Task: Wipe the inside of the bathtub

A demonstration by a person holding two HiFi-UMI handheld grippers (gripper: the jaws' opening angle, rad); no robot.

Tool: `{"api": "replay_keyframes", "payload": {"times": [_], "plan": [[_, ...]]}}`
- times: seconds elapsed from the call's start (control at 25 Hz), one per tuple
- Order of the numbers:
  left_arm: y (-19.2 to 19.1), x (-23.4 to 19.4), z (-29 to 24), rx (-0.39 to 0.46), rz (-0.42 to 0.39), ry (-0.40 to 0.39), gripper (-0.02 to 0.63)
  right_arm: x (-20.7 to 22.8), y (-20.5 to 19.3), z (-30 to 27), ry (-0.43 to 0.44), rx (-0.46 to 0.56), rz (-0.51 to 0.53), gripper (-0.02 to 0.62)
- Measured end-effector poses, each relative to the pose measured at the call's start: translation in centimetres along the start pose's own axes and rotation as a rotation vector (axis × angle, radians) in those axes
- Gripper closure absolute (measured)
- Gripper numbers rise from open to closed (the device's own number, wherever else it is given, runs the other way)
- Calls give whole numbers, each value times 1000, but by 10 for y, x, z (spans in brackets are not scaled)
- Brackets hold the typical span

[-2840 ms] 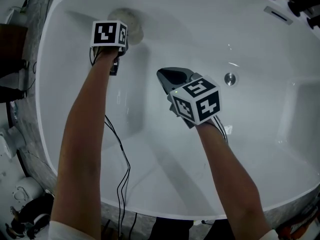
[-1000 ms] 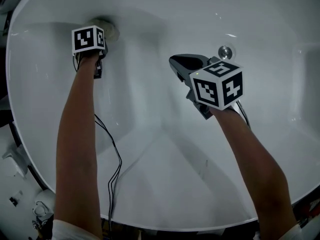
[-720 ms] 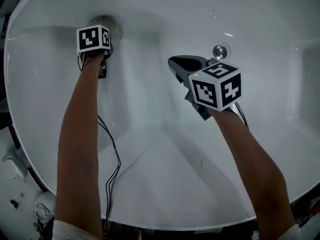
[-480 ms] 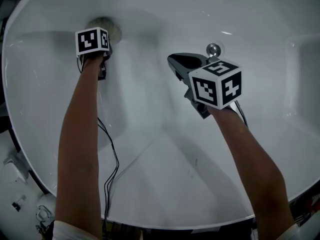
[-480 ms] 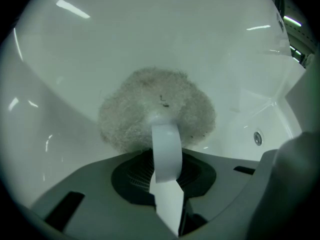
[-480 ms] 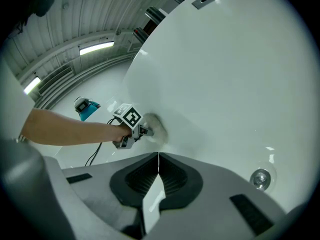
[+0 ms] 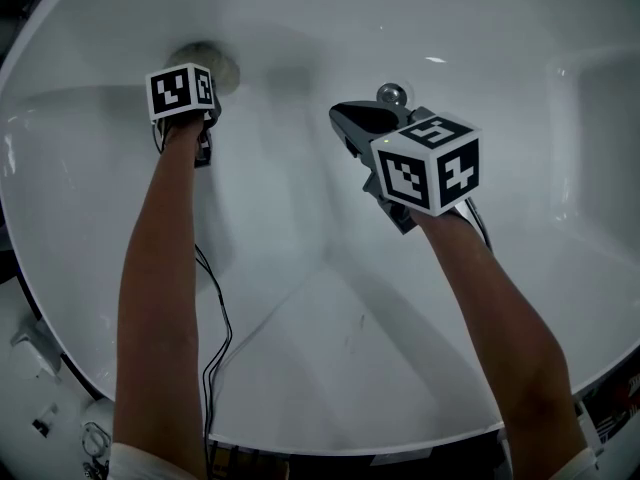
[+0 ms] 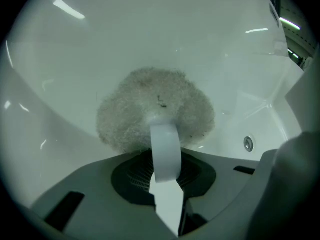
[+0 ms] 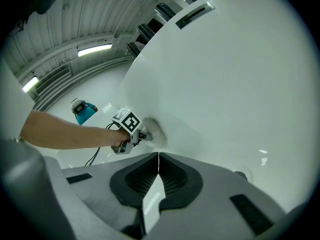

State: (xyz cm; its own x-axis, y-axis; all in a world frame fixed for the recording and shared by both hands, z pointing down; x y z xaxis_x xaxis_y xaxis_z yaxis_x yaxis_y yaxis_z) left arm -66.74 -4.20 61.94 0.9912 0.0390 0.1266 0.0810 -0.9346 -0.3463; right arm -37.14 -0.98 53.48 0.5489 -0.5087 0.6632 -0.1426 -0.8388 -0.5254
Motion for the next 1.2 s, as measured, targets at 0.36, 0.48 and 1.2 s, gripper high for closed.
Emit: {"api": "replay_keyframes", "payload": {"times": [0.36,0.48,1.2], "plan": [[18,68,-8,9,-21,-35,511,41,-1,48,-33,37,-39,575],[25,89,-7,8,-34,-44,511,54,-3,66,-48,42,-54,575],[65,204,-21,10,-89,-78,510,131,-6,143,-69,99,-109,575]]}}
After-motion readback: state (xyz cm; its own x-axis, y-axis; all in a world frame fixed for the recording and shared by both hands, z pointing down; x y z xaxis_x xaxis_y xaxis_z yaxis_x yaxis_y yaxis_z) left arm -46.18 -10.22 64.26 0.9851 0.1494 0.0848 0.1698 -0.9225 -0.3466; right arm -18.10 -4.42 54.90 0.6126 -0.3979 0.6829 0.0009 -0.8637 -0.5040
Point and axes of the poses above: the fingertips, and each gripper's own axes: z backward along the fingers, x to its right, y out of its top, the point moved 5 cm from there along z, backward along the fingers, and after that the axes turned 10 degrees about -z, right-handed, at the moved point
